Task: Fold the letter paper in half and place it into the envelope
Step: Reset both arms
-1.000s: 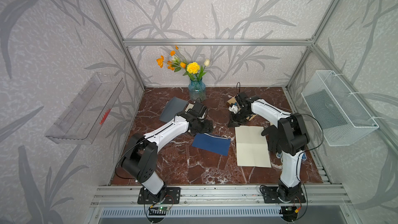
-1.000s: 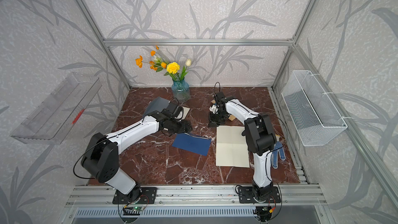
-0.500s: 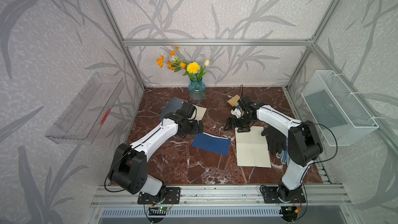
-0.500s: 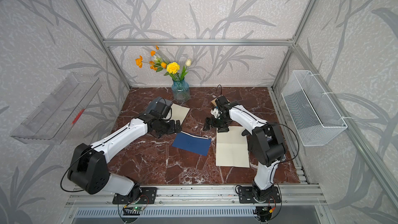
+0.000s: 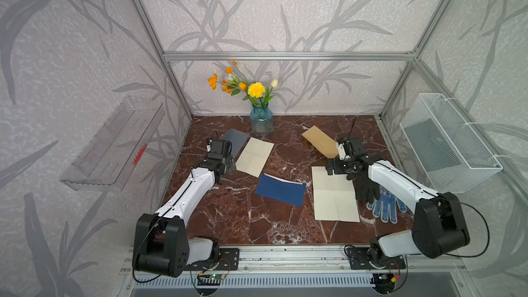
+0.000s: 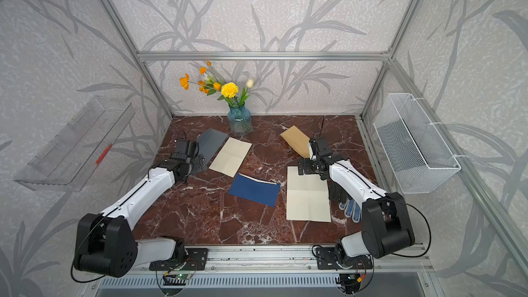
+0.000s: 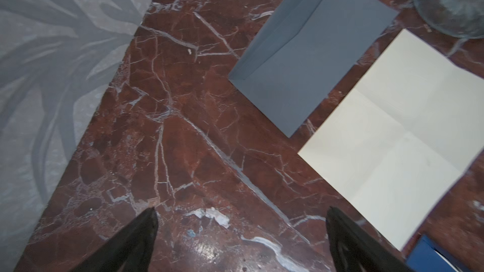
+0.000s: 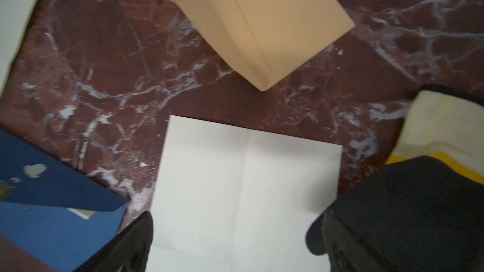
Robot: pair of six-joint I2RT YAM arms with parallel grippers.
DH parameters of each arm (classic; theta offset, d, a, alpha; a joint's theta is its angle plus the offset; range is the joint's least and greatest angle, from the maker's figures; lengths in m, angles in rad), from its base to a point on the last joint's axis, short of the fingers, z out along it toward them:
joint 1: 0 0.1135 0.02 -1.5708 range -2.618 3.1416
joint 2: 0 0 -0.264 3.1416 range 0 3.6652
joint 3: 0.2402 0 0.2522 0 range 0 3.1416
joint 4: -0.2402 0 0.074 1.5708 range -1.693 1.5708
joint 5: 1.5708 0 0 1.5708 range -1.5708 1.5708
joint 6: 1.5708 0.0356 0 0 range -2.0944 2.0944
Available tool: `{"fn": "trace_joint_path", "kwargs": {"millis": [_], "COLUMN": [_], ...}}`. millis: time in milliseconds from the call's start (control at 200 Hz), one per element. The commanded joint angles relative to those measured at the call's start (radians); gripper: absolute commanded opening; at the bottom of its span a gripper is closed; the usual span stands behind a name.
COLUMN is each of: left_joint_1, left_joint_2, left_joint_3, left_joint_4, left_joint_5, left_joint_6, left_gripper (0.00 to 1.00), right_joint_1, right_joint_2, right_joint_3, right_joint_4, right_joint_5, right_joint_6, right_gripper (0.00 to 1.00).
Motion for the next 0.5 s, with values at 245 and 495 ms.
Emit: {"fn": "trace_joint_path", "kwargs": {"millis": [245, 495], "left_joint_1": [0.166, 0.222], "left_joint_2": [0.073, 0.156], "left_joint_3": [-0.275, -0.326], "left_joint_4": [0.616, 0.931], "left_joint_5": [-0.098, 0.08], "left_joint_6": [0.074, 0.157], "left_gripper": [1.0, 1.0], "right_joint_1": [-0.076, -0.093], "right_joint_2": [0.04, 0.074], "right_joint_3": [-0.225, -0.3], "right_joint_4": [0.554, 0.854], "right_joint_5": [0.333, 0.306], "right_joint_6": [-0.132, -0.215], "right_gripper": [0.99, 0.99]}}
